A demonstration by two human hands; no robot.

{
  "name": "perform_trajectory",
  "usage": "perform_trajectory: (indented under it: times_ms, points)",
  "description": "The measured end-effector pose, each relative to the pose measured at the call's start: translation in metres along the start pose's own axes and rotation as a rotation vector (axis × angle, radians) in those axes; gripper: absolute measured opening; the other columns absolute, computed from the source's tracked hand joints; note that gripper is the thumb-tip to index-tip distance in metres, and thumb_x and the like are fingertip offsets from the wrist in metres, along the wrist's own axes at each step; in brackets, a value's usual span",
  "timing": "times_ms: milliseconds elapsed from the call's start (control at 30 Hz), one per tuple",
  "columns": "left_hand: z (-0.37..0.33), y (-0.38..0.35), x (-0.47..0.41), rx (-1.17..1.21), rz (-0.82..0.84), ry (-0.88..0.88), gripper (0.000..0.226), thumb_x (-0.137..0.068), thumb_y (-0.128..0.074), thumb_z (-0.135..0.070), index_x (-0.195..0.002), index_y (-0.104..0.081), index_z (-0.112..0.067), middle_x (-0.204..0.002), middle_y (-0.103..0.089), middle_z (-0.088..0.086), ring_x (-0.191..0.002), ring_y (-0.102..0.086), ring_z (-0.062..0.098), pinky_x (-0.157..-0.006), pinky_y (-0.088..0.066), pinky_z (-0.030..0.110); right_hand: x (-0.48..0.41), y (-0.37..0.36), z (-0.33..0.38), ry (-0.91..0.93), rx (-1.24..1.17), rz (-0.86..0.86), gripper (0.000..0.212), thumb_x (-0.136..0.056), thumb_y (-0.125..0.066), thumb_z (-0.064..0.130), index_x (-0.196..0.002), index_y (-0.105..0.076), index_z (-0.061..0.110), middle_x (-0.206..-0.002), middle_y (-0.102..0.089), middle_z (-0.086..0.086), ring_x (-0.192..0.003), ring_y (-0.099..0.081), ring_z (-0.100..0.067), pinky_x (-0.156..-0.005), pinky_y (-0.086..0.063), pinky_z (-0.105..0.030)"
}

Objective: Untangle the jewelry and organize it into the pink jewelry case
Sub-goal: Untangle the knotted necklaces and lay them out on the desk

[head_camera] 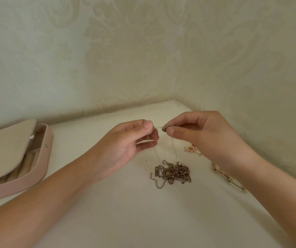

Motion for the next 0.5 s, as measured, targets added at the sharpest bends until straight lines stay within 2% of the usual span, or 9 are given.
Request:
perform_trajectory:
  times_ms: [67, 133, 200, 267, 367, 433, 500]
  points:
    - [-0.002, -0.002, 0.001, 0.000, 0.032, 0.005, 0.023, -0.086, -0.053, -0.024, -0.066, -0.057, -0.015, -0.067, -0.052, -0.001, -0.073, -0.057, 0.015, -0.084, -0.053, 0.030, 0.000, 0.000, 0.000, -0.031, -0.067, 0.038, 0.007, -0.085, -0.068, 0.014, -0.081, -0.072, 0.017, -0.082, -0.075, 0.004, -0.073, -0.066, -0.003, -0.071, -0.045, -0.018]
    - [-0.004, -0.006, 0.004, 0.046, 0.056, 0.040, 0.022, -0.087, -0.052, -0.024, -0.067, -0.054, -0.014, -0.061, -0.042, -0.002, -0.060, -0.050, 0.013, -0.073, -0.054, 0.026, 0.000, 0.001, 0.000, -0.041, -0.135, 0.082, 0.005, -0.086, -0.064, 0.013, -0.085, -0.069, 0.014, -0.085, -0.075, 0.000, -0.075, -0.067, -0.009, -0.079, -0.048, -0.027]
    - [-0.006, -0.008, 0.006, 0.064, 0.058, 0.079, 0.020, -0.085, -0.053, -0.025, -0.071, -0.049, -0.013, -0.059, -0.035, -0.004, -0.051, -0.040, 0.009, -0.057, -0.050, 0.022, 0.000, 0.000, 0.001, -0.031, -0.190, 0.117, 0.005, -0.084, -0.063, 0.014, -0.086, -0.067, 0.012, -0.081, -0.074, -0.002, -0.069, -0.064, -0.010, -0.076, -0.049, -0.023]
    - [-0.008, -0.008, 0.007, 0.018, 0.055, 0.097, 0.020, -0.084, -0.054, -0.028, -0.073, -0.047, -0.013, -0.059, -0.029, -0.005, -0.048, -0.031, 0.007, -0.044, -0.037, 0.017, 0.000, 0.001, 0.001, -0.019, -0.234, 0.121, 0.010, -0.078, -0.064, 0.018, -0.085, -0.067, 0.011, -0.071, -0.070, -0.001, -0.063, -0.060, -0.010, -0.067, -0.049, -0.019]
    - [-0.011, -0.007, 0.007, -0.086, 0.034, 0.078, 0.017, -0.082, -0.057, -0.029, -0.071, -0.062, -0.018, -0.061, -0.021, -0.004, -0.047, -0.023, 0.005, -0.041, -0.025, 0.014, 0.000, 0.003, 0.003, 0.032, -0.176, 0.093, 0.005, -0.081, -0.064, 0.014, -0.084, -0.067, 0.010, -0.061, -0.060, 0.000, -0.057, -0.055, -0.010, -0.061, -0.043, -0.021]
    - [-0.013, -0.008, 0.009, -0.180, 0.011, 0.036, 0.017, -0.081, -0.058, -0.030, -0.073, -0.072, -0.024, -0.061, -0.018, -0.003, -0.048, -0.019, 0.007, -0.042, -0.022, 0.014, 0.001, 0.004, 0.005, 0.082, -0.070, 0.074, 0.004, -0.085, -0.065, 0.012, -0.084, -0.068, 0.012, -0.061, -0.055, -0.003, -0.056, -0.051, -0.010, -0.058, -0.038, -0.022]
    - [-0.016, -0.009, 0.010, -0.248, -0.017, -0.017, 0.016, -0.079, -0.061, -0.031, -0.080, -0.076, -0.026, -0.060, -0.016, -0.001, -0.050, -0.015, 0.010, -0.043, -0.022, 0.015, 0.002, 0.003, 0.008, 0.120, -0.038, 0.054, 0.007, -0.086, -0.065, 0.010, -0.081, -0.069, 0.013, -0.059, -0.048, -0.004, -0.056, -0.048, -0.011, -0.054, -0.039, -0.017]
Point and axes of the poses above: each hand's wrist, its own x-axis away from the middle knuckle, its own y-axis out of the back of the hand, z = x × y, the point moved 2 cm from there along -x, towards the middle knuckle
